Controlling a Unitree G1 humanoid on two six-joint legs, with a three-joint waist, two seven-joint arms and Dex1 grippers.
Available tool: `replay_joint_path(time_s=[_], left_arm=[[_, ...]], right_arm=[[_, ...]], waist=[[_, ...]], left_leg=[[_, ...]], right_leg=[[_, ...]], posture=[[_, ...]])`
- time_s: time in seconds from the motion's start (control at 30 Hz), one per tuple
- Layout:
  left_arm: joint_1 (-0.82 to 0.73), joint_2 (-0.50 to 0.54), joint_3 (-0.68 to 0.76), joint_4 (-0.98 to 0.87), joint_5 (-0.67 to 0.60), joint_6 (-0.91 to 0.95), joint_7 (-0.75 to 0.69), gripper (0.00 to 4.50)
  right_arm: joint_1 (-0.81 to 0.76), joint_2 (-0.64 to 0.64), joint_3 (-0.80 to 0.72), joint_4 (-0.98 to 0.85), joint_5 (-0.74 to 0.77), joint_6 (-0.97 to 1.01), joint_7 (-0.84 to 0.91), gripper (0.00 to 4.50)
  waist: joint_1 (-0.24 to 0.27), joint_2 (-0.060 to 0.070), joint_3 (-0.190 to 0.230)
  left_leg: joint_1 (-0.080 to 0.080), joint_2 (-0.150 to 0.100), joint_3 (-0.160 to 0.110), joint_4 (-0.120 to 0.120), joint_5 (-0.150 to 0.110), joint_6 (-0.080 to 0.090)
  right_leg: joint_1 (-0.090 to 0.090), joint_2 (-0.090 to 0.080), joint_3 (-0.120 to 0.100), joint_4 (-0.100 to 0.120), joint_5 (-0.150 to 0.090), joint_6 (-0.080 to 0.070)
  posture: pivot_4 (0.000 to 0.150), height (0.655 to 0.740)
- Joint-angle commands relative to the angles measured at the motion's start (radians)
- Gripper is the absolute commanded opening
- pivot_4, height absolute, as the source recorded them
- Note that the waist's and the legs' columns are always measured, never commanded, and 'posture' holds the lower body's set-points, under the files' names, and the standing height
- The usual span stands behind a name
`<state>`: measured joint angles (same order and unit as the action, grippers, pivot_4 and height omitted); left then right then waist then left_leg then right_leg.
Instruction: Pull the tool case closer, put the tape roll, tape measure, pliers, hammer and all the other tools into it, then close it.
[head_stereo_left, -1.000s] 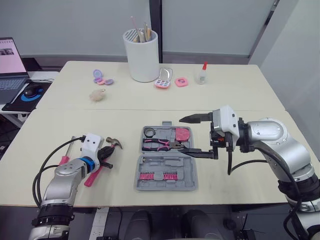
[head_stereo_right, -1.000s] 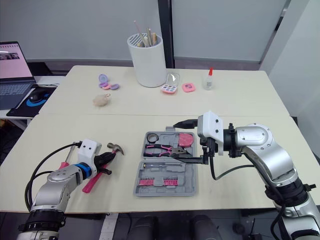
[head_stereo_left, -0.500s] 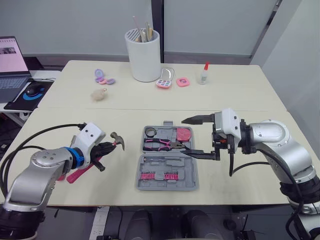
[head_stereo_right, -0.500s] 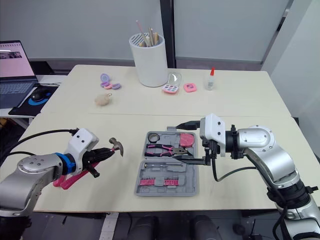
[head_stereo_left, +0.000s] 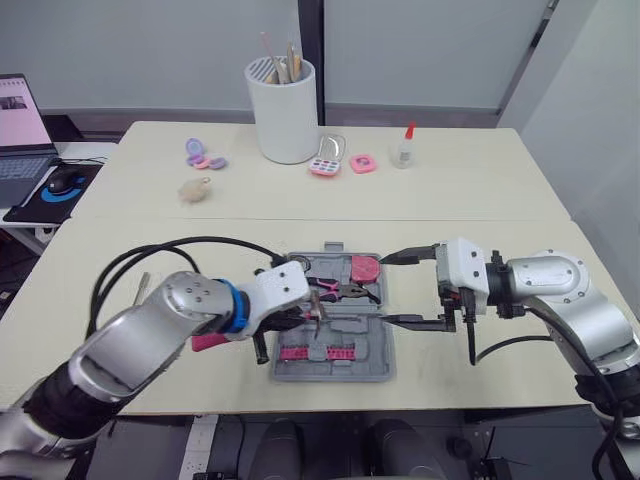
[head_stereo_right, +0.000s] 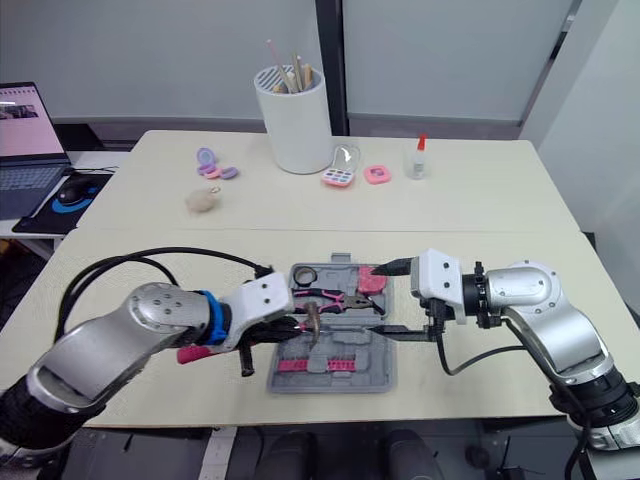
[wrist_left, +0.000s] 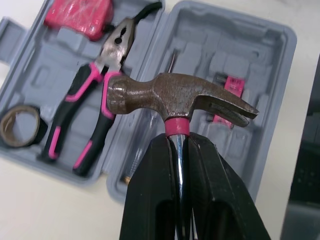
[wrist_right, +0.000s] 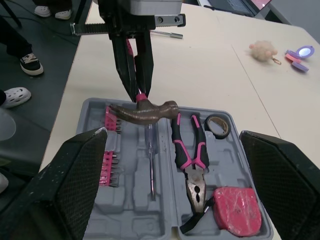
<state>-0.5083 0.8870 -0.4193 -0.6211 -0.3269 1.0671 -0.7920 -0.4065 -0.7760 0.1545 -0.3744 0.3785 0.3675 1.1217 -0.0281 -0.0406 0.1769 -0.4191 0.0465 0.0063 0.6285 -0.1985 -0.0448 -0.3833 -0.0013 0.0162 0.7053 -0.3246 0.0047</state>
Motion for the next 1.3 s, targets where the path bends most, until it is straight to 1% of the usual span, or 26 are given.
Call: replay_joint_path(time_s=[0.03, 0.1, 0.17, 0.23, 0.5, 0.6, 0.73, 0.9, 1.3], left_arm=[[-0.038, -0.06, -0.071, 0.012, 0.041, -0.019, 0.023, 0.07], [-0.046, -0.086, -0.121, 0.03, 0.072, -0.036, 0.03, 0.07], [-0.037, -0.133, -0.14, 0.059, 0.077, -0.04, 0.041, 0.07], [-0.042, -0.158, -0.173, 0.089, 0.1, -0.064, 0.038, 0.07], [-0.123, -0.29, -0.254, 0.29, 0.189, -0.204, 0.014, 0.07], [-0.135, -0.307, -0.286, 0.352, 0.23, -0.275, -0.018, 0.07], [-0.153, -0.346, -0.306, 0.405, 0.259, -0.311, -0.055, 0.07], [-0.147, -0.382, -0.323, 0.442, 0.292, -0.325, -0.079, 0.07], [-0.136, -0.427, -0.357, 0.482, 0.364, -0.302, -0.105, 0.07]], right_arm=[[0.017, -0.059, -0.068, -0.062, 0.05, 0.056, 0.021, 4.5], [0.033, -0.09, -0.089, -0.082, 0.071, 0.094, 0.024, 4.5], [0.05, -0.114, -0.107, -0.107, 0.096, 0.132, 0.019, 4.5], [0.076, -0.139, -0.122, -0.13, 0.108, 0.156, 0.018, 4.5], [0.175, -0.198, -0.171, -0.198, 0.113, 0.205, -0.015, 4.5], [0.211, -0.208, -0.179, -0.224, 0.113, 0.203, -0.03, 4.5], [0.241, -0.214, -0.199, -0.241, 0.111, 0.204, -0.049, 4.5], [0.26, -0.214, -0.209, -0.262, 0.109, 0.207, -0.07, 4.5], [0.287, -0.229, -0.235, -0.281, 0.121, 0.214, -0.085, 4.5]], waist=[[0.001, 0.0, 0.0], [0.002, 0.0, 0.0], [0.0, 0.0, 0.0], [0.0, 0.0, 0.0], [0.003, 0.0, 0.0], [0.001, 0.0, 0.0], [0.002, 0.0, 0.0], [0.002, 0.0, 0.0], [0.003, 0.0, 0.0]], left_leg=[[0.0, 0.0, 0.0, 0.0, 0.0, 0.0], [0.0, 0.0, 0.0, 0.0, 0.0, 0.0], [-0.001, -0.001, 0.0, 0.0, 0.0, 0.0], [-0.001, 0.0, 0.0, 0.0, 0.0, 0.0], [0.0, -0.002, -0.001, 0.001, 0.0, 0.0], [0.0, -0.002, -0.001, 0.001, 0.0, 0.0], [0.0, -0.002, -0.001, 0.001, 0.0, 0.0], [0.0, -0.002, -0.001, 0.001, 0.0, 0.0], [0.001, -0.002, -0.002, 0.001, 0.0, 0.0]], right_leg=[[0.0, 0.0, 0.0, 0.0, 0.0, 0.0], [0.0, 0.0, 0.0, 0.0, 0.0, 0.0], [0.0, 0.0, 0.0, -0.001, 0.0, 0.0], [0.0, 0.0, 0.0, -0.001, 0.0, 0.0], [0.002, 0.0, -0.001, -0.002, 0.0, 0.001], [0.002, 0.001, 0.0, -0.002, 0.0, 0.001], [0.002, 0.002, -0.001, -0.002, 0.0, 0.001], [0.003, 0.001, 0.0, -0.003, 0.0, 0.003], [0.004, 0.002, -0.001, -0.004, 0.0, 0.003]], posture=[[0.15, 0.74], [0.15, 0.74], [0.15, 0.74], [0.15, 0.74], [0.15, 0.74], [0.15, 0.74], [0.15, 0.74], [0.15, 0.74], [0.15, 0.74]])
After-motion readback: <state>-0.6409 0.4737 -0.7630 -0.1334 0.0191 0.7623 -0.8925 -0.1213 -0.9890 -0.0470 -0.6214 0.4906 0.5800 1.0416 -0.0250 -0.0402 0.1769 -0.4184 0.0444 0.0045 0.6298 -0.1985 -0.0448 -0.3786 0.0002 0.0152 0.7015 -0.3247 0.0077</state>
